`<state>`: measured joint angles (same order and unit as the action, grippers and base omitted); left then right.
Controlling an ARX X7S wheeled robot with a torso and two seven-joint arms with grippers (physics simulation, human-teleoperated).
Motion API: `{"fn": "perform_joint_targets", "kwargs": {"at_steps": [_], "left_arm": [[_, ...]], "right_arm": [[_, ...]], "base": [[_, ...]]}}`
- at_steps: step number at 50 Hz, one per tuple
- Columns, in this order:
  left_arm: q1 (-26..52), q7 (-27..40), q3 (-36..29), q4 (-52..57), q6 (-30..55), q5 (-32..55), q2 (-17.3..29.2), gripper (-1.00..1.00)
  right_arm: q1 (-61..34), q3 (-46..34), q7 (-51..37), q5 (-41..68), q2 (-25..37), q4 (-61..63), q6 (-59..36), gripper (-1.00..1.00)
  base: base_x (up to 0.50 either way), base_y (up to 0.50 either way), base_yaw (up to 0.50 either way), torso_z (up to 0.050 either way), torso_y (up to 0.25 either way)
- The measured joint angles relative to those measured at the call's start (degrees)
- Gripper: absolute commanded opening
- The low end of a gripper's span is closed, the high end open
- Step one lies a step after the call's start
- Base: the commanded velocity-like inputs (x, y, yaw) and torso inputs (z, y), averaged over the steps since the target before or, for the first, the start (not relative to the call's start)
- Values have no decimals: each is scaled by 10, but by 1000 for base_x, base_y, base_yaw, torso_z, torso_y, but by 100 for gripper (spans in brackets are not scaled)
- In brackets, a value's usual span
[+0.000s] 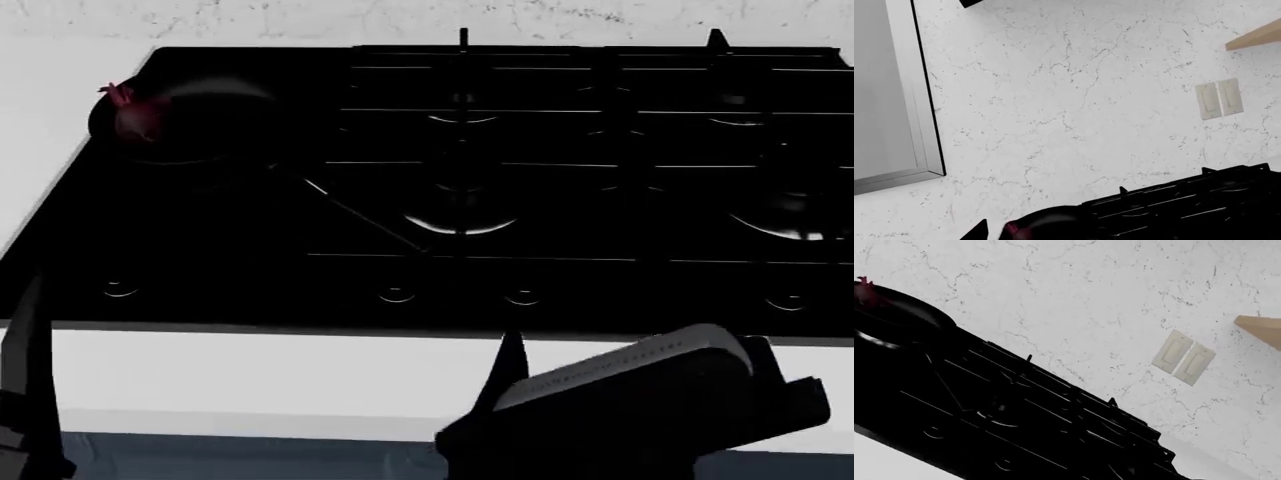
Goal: Pick up the pan and dump the vegetables in it onto the plate. Then return the pan to the stove.
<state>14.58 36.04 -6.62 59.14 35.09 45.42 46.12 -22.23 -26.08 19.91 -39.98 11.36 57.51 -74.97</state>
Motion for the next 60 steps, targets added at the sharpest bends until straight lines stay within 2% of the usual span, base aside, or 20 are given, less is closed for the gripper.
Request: {"fn": "perform_joint_targets", "kwargs": {"at_steps": [6,12,18,26,32,44,60], "left_arm": [[46,32,-5,3,3,61,33,100],[85,69,-39,5,-20,97,76,100],[123,103,-85,6,-49,119,113,100],[150,130,-131,5,-86,129,149,100],[159,140,-154,3,-104,129,163,100],[164,150,-182,1,-127,124,178,100],[166,160,-203,2,-144,117,190,100]], "right_arm": [[-82,-64,170,-209,-23,-26,-59,100],[-129,-95,279,-338,-38,-41,-84,100],[-152,-112,336,-403,-47,-49,-93,100],[-161,-124,358,-424,-55,-56,-96,100],[-165,-107,367,-385,-63,-74,-98,100],[-203,-11,370,-196,-89,-203,-63,100],[-207,12,320,9,-106,-267,-61,100]], "base": [[430,0,0,0,0],[471,0,0,0,0],[473,0,0,0,0],[474,0,0,0,0],[92,14,0,0,3],[0,0,0,0,0],[0,0,0,0,0]]}}
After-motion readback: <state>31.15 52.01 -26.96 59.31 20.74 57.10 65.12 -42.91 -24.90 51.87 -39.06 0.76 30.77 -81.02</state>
